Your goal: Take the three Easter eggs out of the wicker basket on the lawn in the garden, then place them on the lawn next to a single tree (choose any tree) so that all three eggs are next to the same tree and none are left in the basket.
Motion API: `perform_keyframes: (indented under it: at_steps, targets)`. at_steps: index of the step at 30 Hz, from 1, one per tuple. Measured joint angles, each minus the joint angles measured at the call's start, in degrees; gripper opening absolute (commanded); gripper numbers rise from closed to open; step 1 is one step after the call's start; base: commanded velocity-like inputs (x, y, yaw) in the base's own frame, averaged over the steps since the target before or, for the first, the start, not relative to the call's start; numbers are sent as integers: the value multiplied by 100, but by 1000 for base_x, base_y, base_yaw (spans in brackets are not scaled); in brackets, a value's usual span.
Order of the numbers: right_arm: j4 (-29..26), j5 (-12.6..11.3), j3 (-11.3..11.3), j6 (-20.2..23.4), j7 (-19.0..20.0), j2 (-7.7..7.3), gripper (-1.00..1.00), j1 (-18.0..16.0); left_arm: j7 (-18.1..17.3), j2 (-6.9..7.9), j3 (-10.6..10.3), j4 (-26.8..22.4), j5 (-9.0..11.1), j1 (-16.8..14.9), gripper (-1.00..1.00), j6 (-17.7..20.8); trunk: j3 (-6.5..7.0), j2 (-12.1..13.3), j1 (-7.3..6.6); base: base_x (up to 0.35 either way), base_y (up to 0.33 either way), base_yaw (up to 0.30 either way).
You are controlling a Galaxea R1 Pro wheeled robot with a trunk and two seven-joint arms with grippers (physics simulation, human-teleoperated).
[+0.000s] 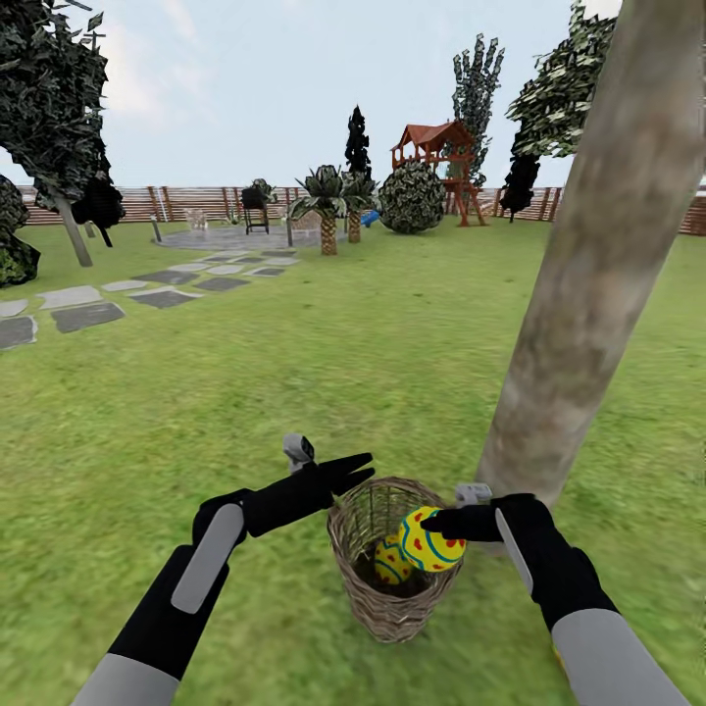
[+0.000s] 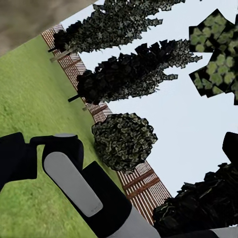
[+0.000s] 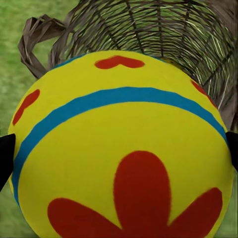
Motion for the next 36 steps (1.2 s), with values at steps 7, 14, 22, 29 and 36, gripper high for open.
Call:
perform_keyframes:
  at_steps: [7, 14, 22, 29, 36]
  targets:
    - [0, -1, -5, -4, -1, 1, -100, -1, 7, -20, -8, 25, -1, 0, 100, 0, 0, 0, 0, 0, -268, 0]
    - [-5, -13, -9, -5, 512, -120, -100, 0, 8, -23, 0, 69, -5, 0, 100, -12, 0, 0, 0, 0, -44, 0]
    - [-9, -5, -582, -2, 1022, -377, -100, 1, 10, -30, -8, 78, -10, 0, 100, -18, 0, 0, 0, 0, -35, 0]
    - [-10, -8, -676, 2, 1055, -576, -100, 0, 39, -31, -331, 78, -25, 1, 100, -26, 0, 0, 0, 0, -273, -11]
    - [-9, -6, -844, 2, 1062, -604, -100, 1, 34, -32, -385, 78, -21, 0, 100, -106, 43, 0, 0, 0, -34, -183]
